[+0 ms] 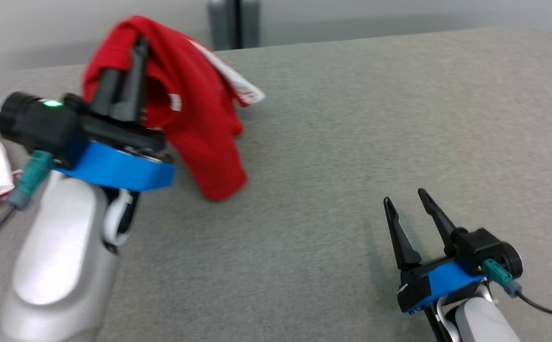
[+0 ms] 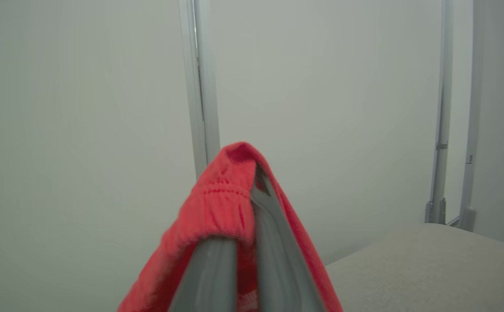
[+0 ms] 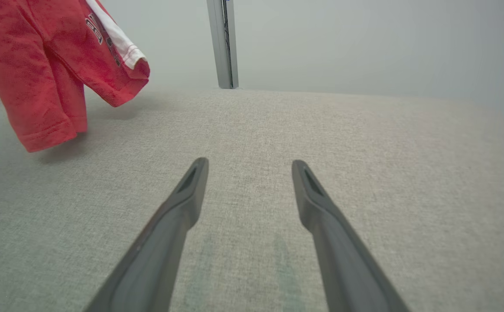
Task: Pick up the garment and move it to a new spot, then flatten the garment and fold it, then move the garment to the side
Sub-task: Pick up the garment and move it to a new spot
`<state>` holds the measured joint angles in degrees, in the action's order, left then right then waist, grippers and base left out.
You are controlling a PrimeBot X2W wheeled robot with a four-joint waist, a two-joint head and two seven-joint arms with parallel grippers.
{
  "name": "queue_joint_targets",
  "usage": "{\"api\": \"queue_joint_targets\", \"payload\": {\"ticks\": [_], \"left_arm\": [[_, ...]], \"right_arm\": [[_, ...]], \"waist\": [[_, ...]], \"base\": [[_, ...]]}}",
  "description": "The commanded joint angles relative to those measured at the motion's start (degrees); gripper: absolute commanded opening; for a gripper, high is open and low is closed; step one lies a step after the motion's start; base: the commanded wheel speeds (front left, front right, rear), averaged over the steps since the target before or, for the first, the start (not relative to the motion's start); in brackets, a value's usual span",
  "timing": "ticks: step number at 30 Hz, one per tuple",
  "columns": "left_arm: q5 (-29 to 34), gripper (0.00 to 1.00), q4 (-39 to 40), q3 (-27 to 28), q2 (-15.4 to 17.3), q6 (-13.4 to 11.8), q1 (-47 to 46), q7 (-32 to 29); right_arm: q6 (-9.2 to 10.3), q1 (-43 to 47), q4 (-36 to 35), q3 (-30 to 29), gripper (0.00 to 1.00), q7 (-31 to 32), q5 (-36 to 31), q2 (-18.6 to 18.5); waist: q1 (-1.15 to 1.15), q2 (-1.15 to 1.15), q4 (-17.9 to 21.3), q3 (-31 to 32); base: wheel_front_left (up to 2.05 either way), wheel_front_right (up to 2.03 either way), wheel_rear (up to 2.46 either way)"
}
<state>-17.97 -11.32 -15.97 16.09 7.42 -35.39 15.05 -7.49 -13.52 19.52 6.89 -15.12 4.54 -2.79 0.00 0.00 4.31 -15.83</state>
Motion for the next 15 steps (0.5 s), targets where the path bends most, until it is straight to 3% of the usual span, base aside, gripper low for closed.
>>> {"api": "queue_joint_targets", "payload": {"ticks": [1,7,15], "left_arm": [[-0.8,0.00,1.2,-3.1,-1.1,0.1,0.9,0.2],[-2.0,0.00,4.8,-10.6,-5.6,0.1,0.3,0.2],[-2.4,0.00,5.0,-12.0,-8.7,0.1,2.8,0.2]], "right_arm": [[-0.01,1.2,-0.3,0.1,1.00,0.0,0.5,-0.2],[-0.01,2.6,-0.9,0.3,1.00,-0.1,1.0,-0.2],[-0.01,3.5,-1.1,-0.4,1.00,-0.1,0.9,-0.2]], "waist": [[0.00,0.00,4.6,2.8],[0.00,0.00,9.3,3.3],[0.00,0.00,10.3,4.2]], "base": [[0.00,0.00,0.00],[0.00,0.00,0.00],[0.00,0.00,0.00]]}}
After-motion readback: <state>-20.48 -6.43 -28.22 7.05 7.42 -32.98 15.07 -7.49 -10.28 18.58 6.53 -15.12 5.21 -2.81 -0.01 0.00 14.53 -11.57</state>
